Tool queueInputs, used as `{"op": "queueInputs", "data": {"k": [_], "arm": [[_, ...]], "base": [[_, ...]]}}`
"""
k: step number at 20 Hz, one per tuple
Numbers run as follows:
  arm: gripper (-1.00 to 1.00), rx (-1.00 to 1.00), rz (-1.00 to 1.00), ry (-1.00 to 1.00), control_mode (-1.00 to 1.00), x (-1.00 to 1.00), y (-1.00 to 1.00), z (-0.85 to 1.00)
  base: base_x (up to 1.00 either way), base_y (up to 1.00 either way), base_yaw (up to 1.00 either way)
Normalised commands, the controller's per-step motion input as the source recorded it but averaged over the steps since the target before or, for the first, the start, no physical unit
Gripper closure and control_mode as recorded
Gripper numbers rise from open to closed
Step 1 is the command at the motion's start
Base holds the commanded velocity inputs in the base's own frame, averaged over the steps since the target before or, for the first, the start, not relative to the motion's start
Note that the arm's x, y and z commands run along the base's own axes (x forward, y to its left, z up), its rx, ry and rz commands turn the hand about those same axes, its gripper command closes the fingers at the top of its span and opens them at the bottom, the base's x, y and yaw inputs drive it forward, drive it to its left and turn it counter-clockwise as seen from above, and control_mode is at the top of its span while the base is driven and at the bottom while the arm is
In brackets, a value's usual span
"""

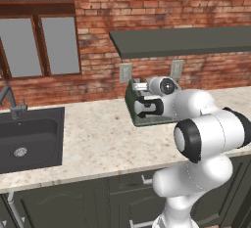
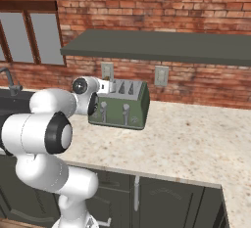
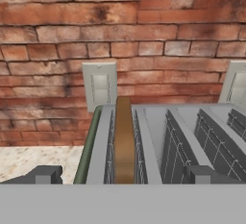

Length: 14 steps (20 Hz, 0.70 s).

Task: Start the toaster. Once the lever pops up, take the bread to the plate on the dining counter.

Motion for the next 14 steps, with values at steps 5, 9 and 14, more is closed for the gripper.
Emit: {"op": "queueInputs", "data": {"k": [5,9,14], "arm": [[-1.00,0.00,0.00,0.00,-1.00,0.26,0.00,0.00],[-1.00,0.00,0.00,0.00,-1.00,0.22,0.00,0.00],[-1.00,0.01,0.00,0.01,-1.00,0.14,0.00,0.00]], "base": [[0.00,0.00,0.00],[0.00,0.00,0.00],[0.00,0.00,0.00]]}}
